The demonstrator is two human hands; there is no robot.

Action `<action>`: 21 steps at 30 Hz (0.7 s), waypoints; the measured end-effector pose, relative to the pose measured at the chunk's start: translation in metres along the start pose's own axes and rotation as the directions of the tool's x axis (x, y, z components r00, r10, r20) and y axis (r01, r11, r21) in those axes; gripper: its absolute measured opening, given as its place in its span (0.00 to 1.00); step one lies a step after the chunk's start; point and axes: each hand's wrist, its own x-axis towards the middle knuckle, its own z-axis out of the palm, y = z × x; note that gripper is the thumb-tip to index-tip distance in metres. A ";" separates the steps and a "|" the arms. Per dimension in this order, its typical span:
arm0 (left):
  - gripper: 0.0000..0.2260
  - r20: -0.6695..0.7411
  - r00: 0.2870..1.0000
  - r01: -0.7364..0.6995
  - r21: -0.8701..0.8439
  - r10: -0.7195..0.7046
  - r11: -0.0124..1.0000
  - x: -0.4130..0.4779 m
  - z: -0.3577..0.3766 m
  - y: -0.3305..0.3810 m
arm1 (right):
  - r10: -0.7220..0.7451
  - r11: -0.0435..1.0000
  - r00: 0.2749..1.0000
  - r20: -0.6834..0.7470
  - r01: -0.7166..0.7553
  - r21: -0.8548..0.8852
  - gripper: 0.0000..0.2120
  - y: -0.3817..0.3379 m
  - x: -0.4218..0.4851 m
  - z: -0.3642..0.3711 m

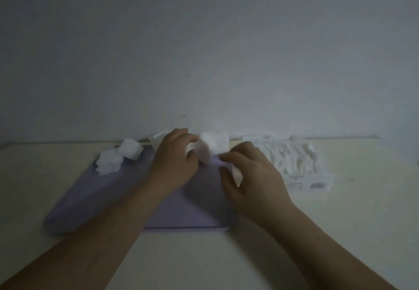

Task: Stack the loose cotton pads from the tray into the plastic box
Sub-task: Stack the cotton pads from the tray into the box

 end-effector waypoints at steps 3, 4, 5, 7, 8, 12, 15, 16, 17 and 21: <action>0.18 0.061 0.993 0.099 0.030 -0.100 0.995 -0.009 -0.021 -0.037 | -0.009 0.995 0.978 0.207 -0.012 0.102 0.22 -0.019 -0.004 0.021; 0.18 0.063 0.992 0.109 0.032 -0.111 0.993 -0.012 -0.029 -0.047 | -0.017 0.997 0.973 0.232 -0.002 0.082 0.24 -0.024 0.000 0.028; 0.20 0.047 0.993 0.107 0.042 -0.109 0.993 -0.015 -0.035 -0.058 | -0.017 0.998 0.967 0.253 0.003 0.057 0.25 -0.030 0.005 0.034; 0.25 0.015 0.994 0.105 0.155 -0.108 0.982 -0.013 -0.049 -0.079 | 0.003 0.999 0.949 0.314 -0.016 0.039 0.25 -0.040 0.019 0.047; 0.27 0.033 0.988 0.137 0.237 -0.149 0.962 -0.012 -0.058 -0.090 | 0.005 0.999 0.941 0.338 -0.022 0.045 0.26 -0.046 0.027 0.055; 0.34 0.202 0.906 0.265 0.415 -0.372 0.871 -0.004 -0.073 -0.129 | -0.012 0.995 0.932 0.362 0.048 -0.091 0.31 -0.057 0.058 0.088; 0.39 0.242 0.926 0.191 0.367 -0.291 0.910 -0.005 -0.071 -0.148 | 0.016 0.978 0.871 0.492 0.089 -0.190 0.35 -0.060 0.068 0.106; 0.40 0.217 0.947 0.153 0.352 -0.239 0.924 -0.008 -0.070 -0.150 | 0.029 0.977 0.854 0.519 0.086 -0.195 0.35 -0.060 0.069 0.112; 0.38 0.182 0.966 0.117 0.332 -0.186 0.936 -0.012 -0.069 -0.150 | 0.026 0.982 0.856 0.516 0.075 -0.175 0.34 -0.061 0.067 0.114; 0.23 0.152 0.985 0.043 0.210 -0.076 0.977 -0.040 -0.069 -0.133 | -0.100 0.993 0.963 0.250 0.081 0.086 0.23 -0.064 0.050 0.105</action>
